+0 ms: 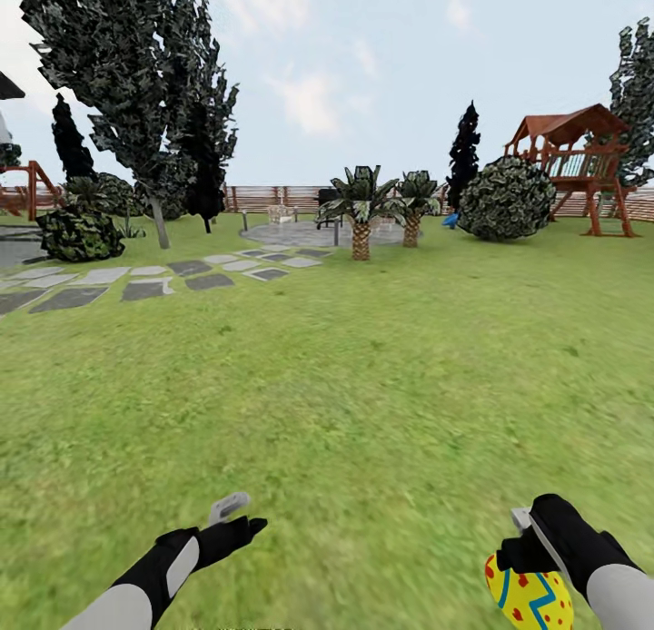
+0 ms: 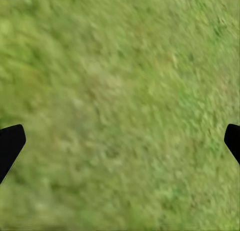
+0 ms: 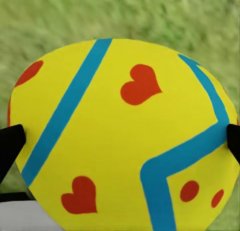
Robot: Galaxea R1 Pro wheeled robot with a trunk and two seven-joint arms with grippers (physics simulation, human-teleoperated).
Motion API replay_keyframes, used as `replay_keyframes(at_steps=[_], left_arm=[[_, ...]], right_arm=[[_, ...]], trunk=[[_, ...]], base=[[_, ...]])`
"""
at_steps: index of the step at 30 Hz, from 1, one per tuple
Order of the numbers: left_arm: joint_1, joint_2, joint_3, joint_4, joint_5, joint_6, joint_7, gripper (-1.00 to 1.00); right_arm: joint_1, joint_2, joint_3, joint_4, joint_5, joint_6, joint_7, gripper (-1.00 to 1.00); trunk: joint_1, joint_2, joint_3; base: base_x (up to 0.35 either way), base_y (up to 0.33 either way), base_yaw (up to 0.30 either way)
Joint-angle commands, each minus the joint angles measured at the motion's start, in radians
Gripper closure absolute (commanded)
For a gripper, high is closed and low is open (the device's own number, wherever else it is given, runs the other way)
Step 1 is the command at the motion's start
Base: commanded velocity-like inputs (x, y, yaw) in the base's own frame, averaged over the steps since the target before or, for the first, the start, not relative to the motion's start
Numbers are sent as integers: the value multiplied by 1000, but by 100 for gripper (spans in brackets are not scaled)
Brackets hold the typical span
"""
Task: Take the three Easter eggs out of the wicker basket on the lawn in the garden, then place them on the lawn next to a single tree (choose any tree) so that all three eggs are next to the same tree and none are left in the basket.
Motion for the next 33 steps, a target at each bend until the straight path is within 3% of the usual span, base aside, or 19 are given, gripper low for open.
replay_keyframes(at_steps=[1, 33], left_arm=[[0, 0, 4, -1, 10, 10, -2, -100], [-1, -1, 2, -1, 10, 10, -2, -100]], right_arm=[[0, 0, 0, -2, 11, 4, 9, 100], [0, 3, 0, -2, 11, 3, 6, 100]], trunk=[[0, -1, -1], [0, -1, -1]], base=[[0, 0, 283], [0, 0, 286]])
